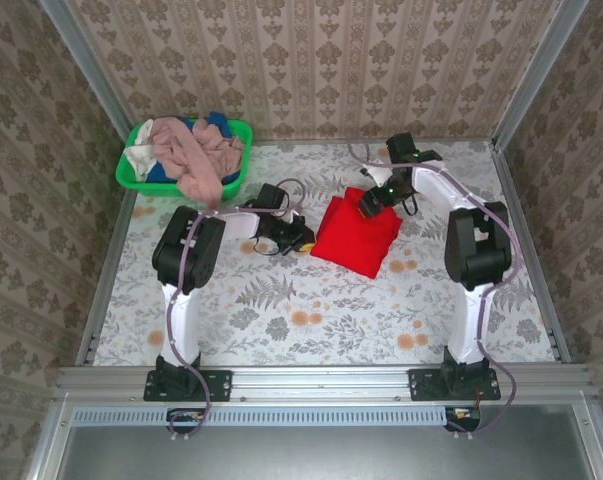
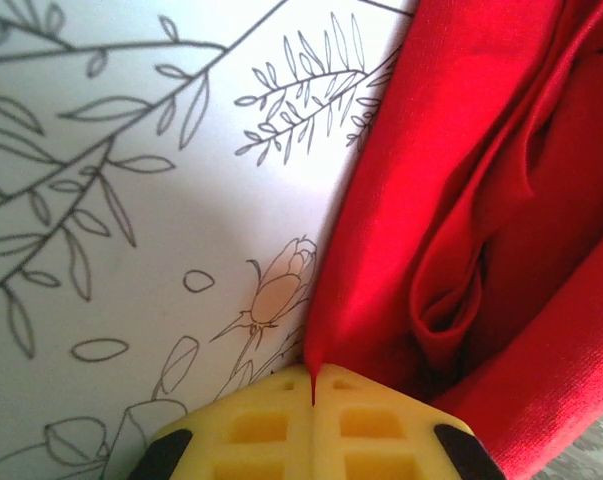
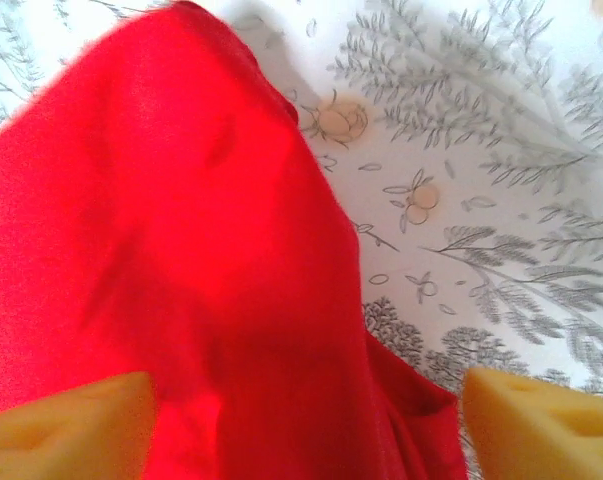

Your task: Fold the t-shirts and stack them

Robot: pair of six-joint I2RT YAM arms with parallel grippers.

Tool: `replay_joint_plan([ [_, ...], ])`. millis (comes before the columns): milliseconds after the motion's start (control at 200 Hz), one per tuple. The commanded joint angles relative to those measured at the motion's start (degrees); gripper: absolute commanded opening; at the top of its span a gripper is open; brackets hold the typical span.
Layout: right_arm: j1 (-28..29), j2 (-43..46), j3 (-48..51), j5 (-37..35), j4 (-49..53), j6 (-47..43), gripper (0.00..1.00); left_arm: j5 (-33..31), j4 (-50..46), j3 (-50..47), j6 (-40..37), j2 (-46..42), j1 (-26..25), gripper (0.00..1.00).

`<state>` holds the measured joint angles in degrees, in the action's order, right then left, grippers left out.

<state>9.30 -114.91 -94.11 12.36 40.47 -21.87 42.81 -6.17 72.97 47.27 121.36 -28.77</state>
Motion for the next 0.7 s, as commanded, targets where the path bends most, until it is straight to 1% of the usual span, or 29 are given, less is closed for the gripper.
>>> replay_joint_plan([
  [0,0.4,11.4,6.6,-3.0,-11.8,4.7,0.95,-8.3,-2.3,-2.0,-1.5,-2.2,-0.4,0.12],
  [90,0.2,17.8,14.3,-6.7,-18.7,11.5,0.97,-11.4,-1.6,-2.9,-2.0,-6.7,-0.5,0.24],
  [130,0.1,20.5,17.5,-6.4,-20.5,14.3,0.97,-13.6,-1.6,-3.2,-4.2,-9.7,-0.7,0.3],
  [210,0.1,26.0,23.7,-6.2,-23.2,19.6,0.94,-19.6,-8.0,-1.0,-9.7,-14.1,-0.8,0.41],
  [265,0.0,29.2,27.5,-5.3,-25.2,22.9,0.91,-22.4,-10.6,1.2,-13.3,-15.7,-0.9,0.47],
  [325,0.1,31.6,31.2,-4.3,-27.1,26.5,0.87,-22.8,-12.4,3.9,-16.8,-15.7,-1.4,0.57],
  [395,0.0,32.9,34.4,-1.7,-29.0,30.3,0.82,-21.8,-15.2,8.4,-20.4,-13.7,-2.6,0.64],
  [430,0.0,33.0,35.3,-0.7,-29.6,32.2,0.79,-20.9,-17.3,11.3,-21.9,-12.0,-3.5,0.63],
  [515,-0.1,33.1,37.7,1.0,-32.9,36.4,0.7,-17.7,-21.9,20.0,-24.2,-6.6,-6.0,0.5],
  [600,-0.2,32.3,39.4,1.8,-35.9,39.6,0.6,-15.6,-23.0,27.3,-23.9,-1.1,-8.1,0.33],
  [630,-0.2,31.8,39.6,1.8,-36.2,40.5,0.57,-14.8,-22.8,29.7,-23.4,1.0,-8.6,0.31],
  [695,-0.5,30.1,39.3,1.0,-36.3,41.6,0.52,-13.8,-23.5,35.4,-22.6,5.7,-9.3,0.3],
])
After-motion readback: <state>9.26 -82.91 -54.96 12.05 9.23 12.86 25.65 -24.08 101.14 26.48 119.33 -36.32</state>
